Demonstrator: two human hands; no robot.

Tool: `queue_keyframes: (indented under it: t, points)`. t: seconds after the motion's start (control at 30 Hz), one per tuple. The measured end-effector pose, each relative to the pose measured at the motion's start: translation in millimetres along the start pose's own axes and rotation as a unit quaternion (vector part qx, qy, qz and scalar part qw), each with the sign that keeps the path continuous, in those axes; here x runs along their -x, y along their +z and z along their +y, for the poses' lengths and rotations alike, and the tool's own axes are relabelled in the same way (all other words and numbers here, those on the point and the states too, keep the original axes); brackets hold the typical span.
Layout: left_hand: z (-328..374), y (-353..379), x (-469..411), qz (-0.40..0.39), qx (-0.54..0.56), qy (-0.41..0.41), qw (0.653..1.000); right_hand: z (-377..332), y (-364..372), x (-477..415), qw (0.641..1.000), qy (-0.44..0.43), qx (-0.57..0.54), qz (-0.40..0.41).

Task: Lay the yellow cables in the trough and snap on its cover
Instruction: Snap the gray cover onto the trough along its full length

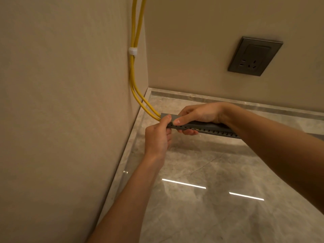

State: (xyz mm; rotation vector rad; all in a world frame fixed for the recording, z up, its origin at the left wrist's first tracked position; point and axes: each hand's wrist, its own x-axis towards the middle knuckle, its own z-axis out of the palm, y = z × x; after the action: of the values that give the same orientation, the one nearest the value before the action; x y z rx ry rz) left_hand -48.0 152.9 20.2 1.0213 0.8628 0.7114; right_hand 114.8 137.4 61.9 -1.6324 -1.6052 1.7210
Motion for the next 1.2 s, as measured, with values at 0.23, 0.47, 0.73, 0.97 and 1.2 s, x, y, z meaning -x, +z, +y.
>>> queue_keyframes:
  t: [0.23, 0.47, 0.73, 0.97, 1.2]
  points:
    - [0.8, -4.0, -3.6, 0.040, -0.055, -0.019, 0.998, -2.8, -2.1, -1.5, 0.999, 0.032, 0.028, -0.011]
    - [6.7, -3.5, -10.7, 0.083, -0.063, -0.058, 0.993, -9.5, 1.6, 5.1, 0.991, 0.090, 0.093, 0.045]
    - [11.0, -8.7, -18.6, 0.109, -0.046, -0.086, 0.989, 16.9, 25.4, 48.6, 0.864, 0.065, 0.418, 0.274]
    - [12.0, -5.1, -22.8, 0.123, -0.028, -0.102, 0.987, 46.5, 64.8, 52.8, 0.621, -0.105, 0.554, 0.544]
    - [13.2, -18.1, -14.9, 0.072, -0.335, -0.008, 0.939, 52.2, 69.5, 46.4, 0.601, -0.126, 0.528, 0.587]
